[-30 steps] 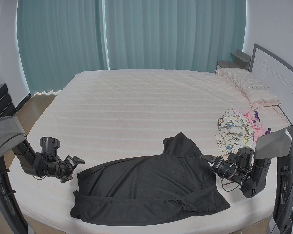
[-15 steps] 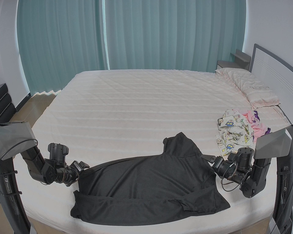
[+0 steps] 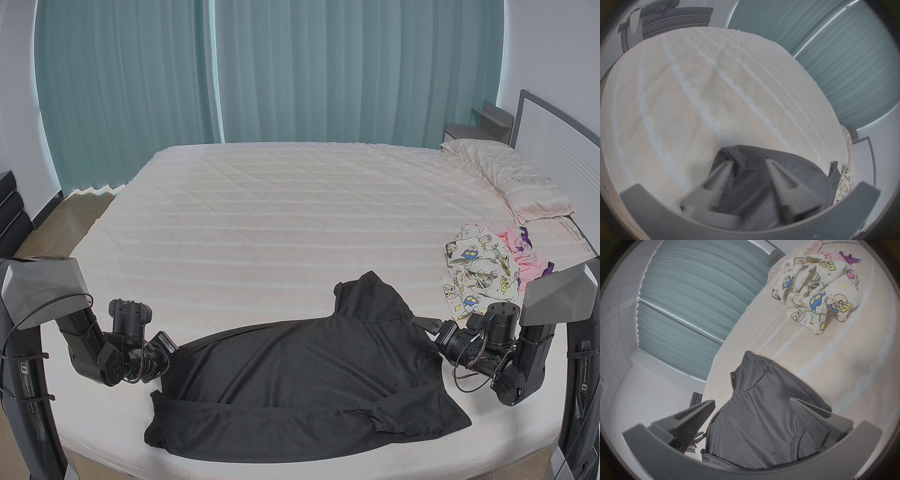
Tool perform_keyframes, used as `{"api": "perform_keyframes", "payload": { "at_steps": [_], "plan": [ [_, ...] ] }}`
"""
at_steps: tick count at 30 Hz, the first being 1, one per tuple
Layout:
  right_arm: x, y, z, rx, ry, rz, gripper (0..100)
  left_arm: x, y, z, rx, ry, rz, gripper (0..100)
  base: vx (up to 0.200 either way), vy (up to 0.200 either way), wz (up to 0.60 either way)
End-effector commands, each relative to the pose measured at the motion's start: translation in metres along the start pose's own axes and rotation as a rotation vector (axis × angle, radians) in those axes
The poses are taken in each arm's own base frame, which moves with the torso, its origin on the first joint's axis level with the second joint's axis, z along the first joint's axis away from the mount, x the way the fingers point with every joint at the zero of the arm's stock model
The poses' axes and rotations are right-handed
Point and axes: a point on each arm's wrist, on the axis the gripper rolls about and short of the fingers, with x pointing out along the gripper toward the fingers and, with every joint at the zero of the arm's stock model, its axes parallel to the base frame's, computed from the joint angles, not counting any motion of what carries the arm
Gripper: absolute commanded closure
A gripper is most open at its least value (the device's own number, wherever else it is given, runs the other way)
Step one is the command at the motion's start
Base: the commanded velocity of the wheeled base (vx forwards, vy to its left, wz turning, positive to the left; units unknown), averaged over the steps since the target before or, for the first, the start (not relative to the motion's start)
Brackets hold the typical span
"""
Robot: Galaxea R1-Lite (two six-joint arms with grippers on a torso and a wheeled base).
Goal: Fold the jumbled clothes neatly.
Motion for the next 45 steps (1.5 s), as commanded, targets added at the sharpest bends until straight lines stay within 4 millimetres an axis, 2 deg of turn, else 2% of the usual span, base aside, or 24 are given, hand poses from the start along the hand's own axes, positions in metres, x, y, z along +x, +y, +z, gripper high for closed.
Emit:
{"api": "perform_keyframes", "payload": {
  "at_steps": [1,6,12,16,20,24,26,31,35,39,45],
  "plan": [
    [0.000,0.000,0.001,-0.001,-0.005,0.003,0,0.001,0.001,0.002,-0.008,-0.020,0.009,100,0.000,0.000,0.00],
    [-0.001,0.002,0.003,-0.005,-0.012,0.009,0,-0.002,0.002,0.010,-0.030,-0.055,-0.003,100,0.000,0.000,0.00],
    [0.006,0.007,0.006,-0.058,-0.024,0.031,0,-0.007,0.001,0.031,-0.113,-0.138,-0.050,100,0.000,0.000,0.00],
    [0.027,0.020,0.015,-0.093,-0.031,0.065,0,-0.008,0.008,0.049,-0.176,-0.219,-0.090,100,0.000,0.000,0.00],
    [0.044,0.039,0.031,-0.135,-0.020,0.061,0,-0.007,0.007,0.057,-0.202,-0.248,-0.116,100,0.000,0.000,0.00],
    [0.063,0.040,0.032,-0.165,-0.069,0.037,0,-0.003,0.008,0.056,-0.212,-0.235,-0.120,100,0.000,0.000,0.00],
    [0.078,0.038,0.036,-0.260,-0.095,0.025,0,0.005,0.010,0.056,-0.213,-0.233,-0.110,100,0.000,0.000,0.00],
    [0.094,0.040,0.042,-0.343,-0.061,-0.006,0,0.008,0.014,0.060,-0.214,-0.237,-0.106,100,0.000,0.000,0.00],
    [0.109,0.034,0.044,-0.455,-0.017,-0.046,0,0.011,0.009,0.060,-0.208,-0.236,-0.116,100,0.000,0.000,0.00],
    [0.121,0.038,0.049,-0.480,0.004,-0.045,0,0.014,0.008,0.056,-0.203,-0.225,-0.116,100,0.000,0.000,0.00],
    [0.141,0.031,0.050,-0.498,0.037,-0.061,0,0.012,0.008,0.055,-0.201,-0.224,-0.118,100,0.000,0.000,0.00]
  ]
}}
